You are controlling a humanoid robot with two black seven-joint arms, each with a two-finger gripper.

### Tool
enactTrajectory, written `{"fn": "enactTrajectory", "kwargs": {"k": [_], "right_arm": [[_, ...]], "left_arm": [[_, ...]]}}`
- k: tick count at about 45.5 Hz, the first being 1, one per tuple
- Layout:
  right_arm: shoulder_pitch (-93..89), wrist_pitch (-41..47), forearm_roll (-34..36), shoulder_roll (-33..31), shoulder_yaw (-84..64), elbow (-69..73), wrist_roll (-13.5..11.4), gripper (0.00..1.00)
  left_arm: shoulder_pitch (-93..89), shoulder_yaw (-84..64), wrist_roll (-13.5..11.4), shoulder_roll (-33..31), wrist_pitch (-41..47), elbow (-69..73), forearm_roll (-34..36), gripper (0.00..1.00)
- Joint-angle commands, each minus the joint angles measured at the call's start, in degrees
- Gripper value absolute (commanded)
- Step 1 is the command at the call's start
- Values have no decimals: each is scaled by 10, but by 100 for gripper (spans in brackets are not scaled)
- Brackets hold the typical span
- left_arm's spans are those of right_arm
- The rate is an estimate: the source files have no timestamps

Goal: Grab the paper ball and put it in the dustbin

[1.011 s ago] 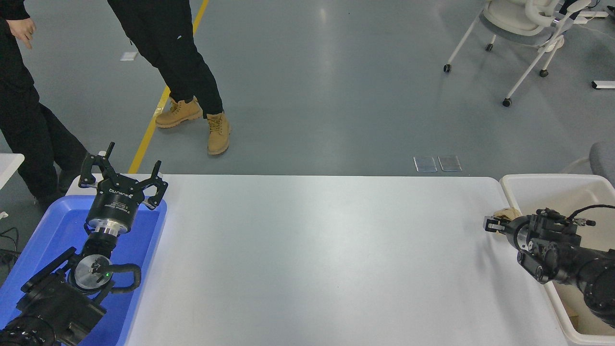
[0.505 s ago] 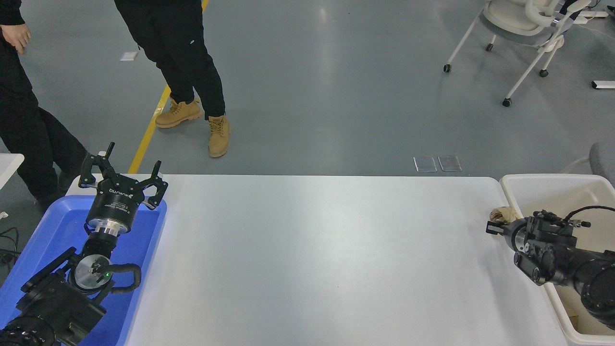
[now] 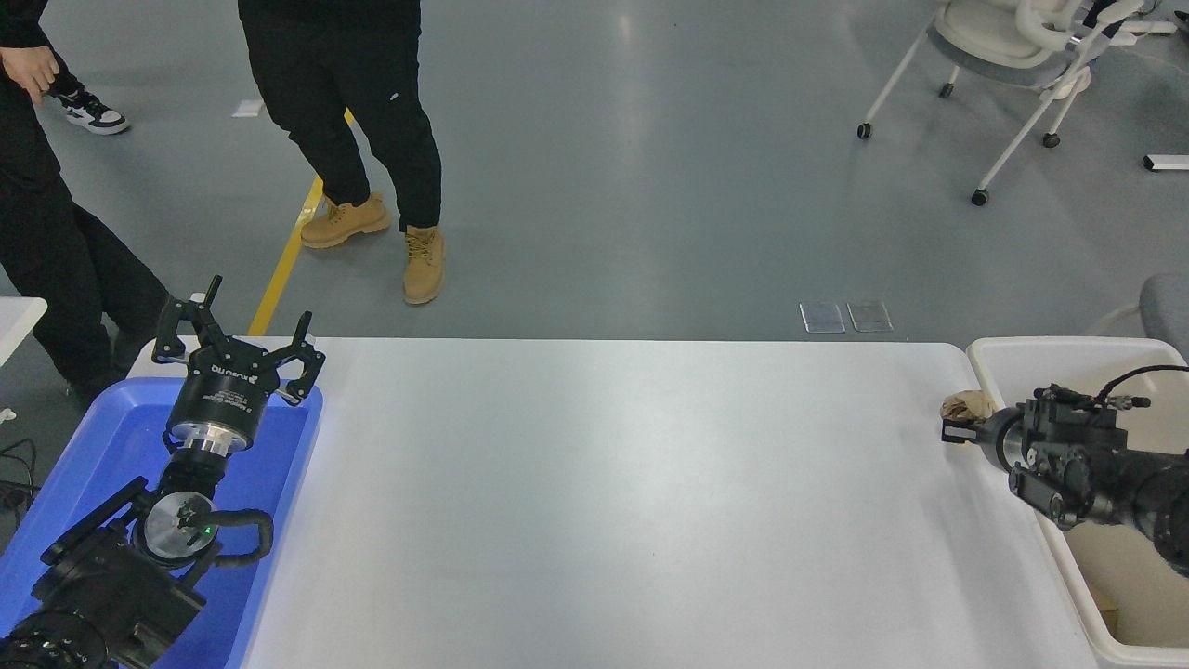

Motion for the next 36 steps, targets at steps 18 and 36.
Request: {"fn": "enactTrajectory", "kwargs": {"k": [18, 36], "right_arm": [[500, 204, 1, -56, -149, 381, 51, 0], [664, 358, 1, -71, -147, 457, 73, 0]], "left_arm": [[1, 0, 1, 1, -1, 0, 0, 100], [3, -1, 1, 2, -2, 0, 0, 100]]}}
